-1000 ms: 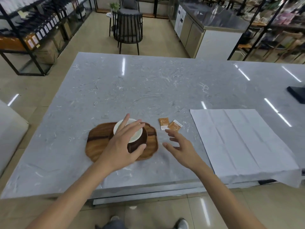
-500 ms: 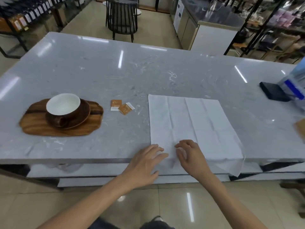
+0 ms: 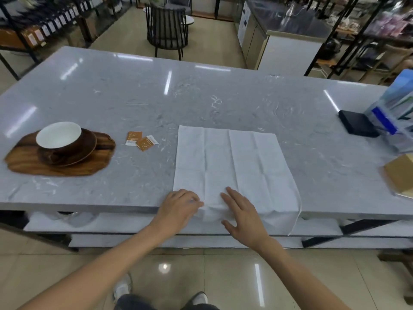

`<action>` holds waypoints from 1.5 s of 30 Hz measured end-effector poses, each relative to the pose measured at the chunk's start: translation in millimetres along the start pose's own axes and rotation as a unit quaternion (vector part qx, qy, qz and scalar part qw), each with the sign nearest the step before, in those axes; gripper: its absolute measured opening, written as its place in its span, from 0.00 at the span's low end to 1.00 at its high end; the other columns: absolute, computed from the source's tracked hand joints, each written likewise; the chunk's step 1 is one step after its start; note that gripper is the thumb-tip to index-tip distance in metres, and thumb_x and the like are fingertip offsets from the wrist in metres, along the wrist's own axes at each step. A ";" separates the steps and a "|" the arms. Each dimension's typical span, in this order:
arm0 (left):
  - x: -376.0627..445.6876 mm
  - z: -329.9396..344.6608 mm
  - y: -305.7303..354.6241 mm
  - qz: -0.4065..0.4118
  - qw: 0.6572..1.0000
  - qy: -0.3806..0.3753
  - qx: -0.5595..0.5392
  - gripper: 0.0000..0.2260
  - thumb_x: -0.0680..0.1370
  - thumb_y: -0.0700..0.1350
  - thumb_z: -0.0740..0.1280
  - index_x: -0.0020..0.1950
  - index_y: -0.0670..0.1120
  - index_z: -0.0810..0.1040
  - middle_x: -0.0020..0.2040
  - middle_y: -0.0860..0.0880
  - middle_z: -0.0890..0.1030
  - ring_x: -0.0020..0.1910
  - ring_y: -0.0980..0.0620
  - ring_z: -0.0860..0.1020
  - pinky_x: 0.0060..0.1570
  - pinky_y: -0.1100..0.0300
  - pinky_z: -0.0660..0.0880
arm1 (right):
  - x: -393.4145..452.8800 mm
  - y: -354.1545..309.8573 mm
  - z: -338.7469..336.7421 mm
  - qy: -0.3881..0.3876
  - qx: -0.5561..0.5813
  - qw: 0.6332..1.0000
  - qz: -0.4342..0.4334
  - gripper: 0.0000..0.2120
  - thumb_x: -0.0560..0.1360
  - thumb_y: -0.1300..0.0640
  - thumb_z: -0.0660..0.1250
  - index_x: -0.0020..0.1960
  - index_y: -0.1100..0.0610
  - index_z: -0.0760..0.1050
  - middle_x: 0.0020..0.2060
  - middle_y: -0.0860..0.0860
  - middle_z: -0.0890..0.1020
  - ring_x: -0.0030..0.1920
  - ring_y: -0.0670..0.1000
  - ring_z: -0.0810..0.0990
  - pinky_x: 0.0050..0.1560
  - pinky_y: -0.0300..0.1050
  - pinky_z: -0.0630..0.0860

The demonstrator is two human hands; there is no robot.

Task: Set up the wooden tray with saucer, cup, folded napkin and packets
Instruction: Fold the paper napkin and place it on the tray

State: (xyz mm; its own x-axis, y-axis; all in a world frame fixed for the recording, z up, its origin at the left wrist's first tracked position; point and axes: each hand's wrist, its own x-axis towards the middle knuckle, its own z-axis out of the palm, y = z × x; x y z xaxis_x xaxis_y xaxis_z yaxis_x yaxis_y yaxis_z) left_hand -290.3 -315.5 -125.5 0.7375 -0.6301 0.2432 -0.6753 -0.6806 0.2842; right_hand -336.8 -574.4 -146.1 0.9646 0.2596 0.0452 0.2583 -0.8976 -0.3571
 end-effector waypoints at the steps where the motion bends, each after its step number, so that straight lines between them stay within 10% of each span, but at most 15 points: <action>1: -0.3 -2.8 -2.4 -0.005 1.000 0.006 -0.029 0.12 0.70 0.38 0.79 0.52 0.49 0.87 0.48 0.50 0.85 0.45 0.46 0.83 0.42 0.54 0.80 | -1.5 6.2 -1.9 0.002 -0.006 1.000 0.009 0.37 0.75 0.49 0.72 0.80 0.55 0.62 0.80 0.54 0.61 0.79 0.57 0.62 0.76 0.58 0.65; 13: 9.9 -16.7 -18.0 -0.112 0.989 -0.013 -0.097 0.11 0.79 0.42 0.68 0.60 0.47 0.83 0.56 0.51 0.84 0.55 0.48 0.79 0.55 0.53 0.77 | -58.6 75.1 -44.9 0.087 -0.060 0.939 0.328 0.37 0.75 0.64 0.70 0.78 0.40 0.63 0.78 0.66 0.56 0.74 0.69 0.60 0.68 0.64 0.69; 19: 24.0 -1.4 7.8 -0.062 0.994 -0.055 -0.074 0.18 0.78 0.53 0.64 0.67 0.51 0.79 0.62 0.54 0.78 0.62 0.53 0.74 0.58 0.56 0.71 | -61.1 86.2 -64.1 0.204 0.142 0.891 0.379 0.36 0.76 0.73 0.63 0.76 0.45 0.66 0.64 0.59 0.65 0.58 0.64 0.72 0.61 0.58 0.77; 29: 62.3 36.9 66.8 0.027 0.991 -0.086 -0.096 0.19 0.79 0.51 0.62 0.69 0.51 0.75 0.64 0.51 0.76 0.65 0.50 0.72 0.62 0.56 0.68 | -49.5 89.1 -77.0 0.128 0.170 0.888 0.408 0.35 0.75 0.64 0.67 0.79 0.53 0.59 0.54 0.59 0.77 0.49 0.56 0.77 0.50 0.52 0.78; 37: 0.6 25.6 49.6 -0.078 0.990 0.073 -0.094 0.10 0.77 0.46 0.64 0.57 0.47 0.79 0.53 0.51 0.78 0.53 0.50 0.76 0.50 0.58 0.75 | -82.3 71.4 -53.1 0.147 0.304 0.869 0.363 0.39 0.80 0.60 0.67 0.78 0.34 0.50 0.43 0.48 0.79 0.46 0.52 0.80 0.40 0.41 0.74; 40: -42.7 23.1 34.3 -0.268 0.935 0.170 -0.161 0.07 0.78 0.46 0.68 0.52 0.53 0.71 0.48 0.57 0.72 0.47 0.54 0.72 0.43 0.63 0.71 | -87.6 67.9 -51.0 0.184 0.312 0.870 0.336 0.33 0.80 0.62 0.65 0.73 0.30 0.62 0.35 0.51 0.70 0.34 0.48 0.71 0.37 0.40 0.73; 45: -83.7 36.3 10.6 -0.559 0.716 0.180 -0.378 0.14 0.77 0.52 0.71 0.56 0.50 0.69 0.54 0.50 0.76 0.52 0.50 0.78 0.45 0.59 0.72 | -82.5 49.8 -66.2 0.188 0.352 0.869 0.292 0.16 0.82 0.58 0.63 0.56 0.37 0.81 0.37 0.51 0.73 0.28 0.46 0.66 0.29 0.42 0.68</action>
State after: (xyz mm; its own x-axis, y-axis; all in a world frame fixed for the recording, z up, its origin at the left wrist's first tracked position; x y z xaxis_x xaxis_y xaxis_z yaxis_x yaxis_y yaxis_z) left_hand -359.6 -283.6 -176.5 0.8593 0.3796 -0.3427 0.4386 -0.2022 0.8757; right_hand -400.1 -664.0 -105.9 0.9038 -0.4201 -0.0815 -0.2499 -0.3636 -0.8974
